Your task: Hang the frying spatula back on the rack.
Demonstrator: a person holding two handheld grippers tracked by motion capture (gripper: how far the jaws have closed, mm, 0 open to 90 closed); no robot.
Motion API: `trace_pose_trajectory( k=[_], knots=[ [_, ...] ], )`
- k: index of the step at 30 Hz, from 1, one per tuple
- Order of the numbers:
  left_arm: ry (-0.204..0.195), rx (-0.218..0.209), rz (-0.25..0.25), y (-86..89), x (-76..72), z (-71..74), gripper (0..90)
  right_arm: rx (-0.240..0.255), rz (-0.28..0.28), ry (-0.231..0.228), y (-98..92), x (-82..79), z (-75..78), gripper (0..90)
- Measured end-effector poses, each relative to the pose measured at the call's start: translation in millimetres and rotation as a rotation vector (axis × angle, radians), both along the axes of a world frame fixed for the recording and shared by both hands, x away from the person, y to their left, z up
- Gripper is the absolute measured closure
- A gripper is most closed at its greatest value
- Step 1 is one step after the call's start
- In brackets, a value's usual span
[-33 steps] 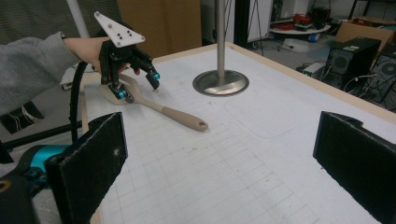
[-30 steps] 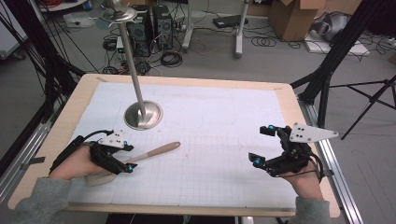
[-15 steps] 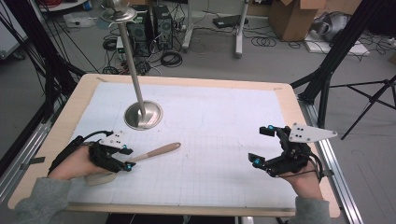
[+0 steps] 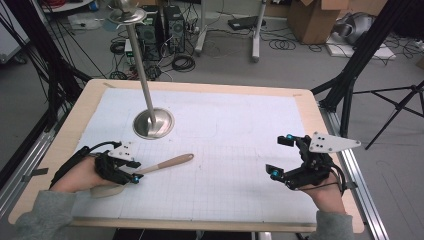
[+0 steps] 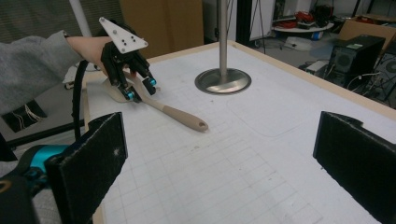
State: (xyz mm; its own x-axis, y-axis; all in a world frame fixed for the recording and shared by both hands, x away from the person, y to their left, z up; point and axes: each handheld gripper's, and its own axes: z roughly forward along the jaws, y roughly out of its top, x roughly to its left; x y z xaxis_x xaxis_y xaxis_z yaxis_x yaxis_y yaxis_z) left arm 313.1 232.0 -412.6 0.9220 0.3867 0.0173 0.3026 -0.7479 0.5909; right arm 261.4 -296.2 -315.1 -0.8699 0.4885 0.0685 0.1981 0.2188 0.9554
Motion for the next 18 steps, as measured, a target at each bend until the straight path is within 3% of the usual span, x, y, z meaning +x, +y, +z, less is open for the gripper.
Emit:
trace_pose_trajectory(
  k=[8, 18],
  knots=[
    [-0.026, 0.059, -0.009, 0.2, 0.5, -3.1, 58.5, -0.002, 0.004, 0.008, 0.2, -0.2, -0.3, 1.8],
    [-0.031, 0.071, -0.018, 0.8, 2.1, -5.4, 61.5, -0.003, 0.004, 0.009, 0.0, -0.2, -0.6, 1.8]
  ],
)
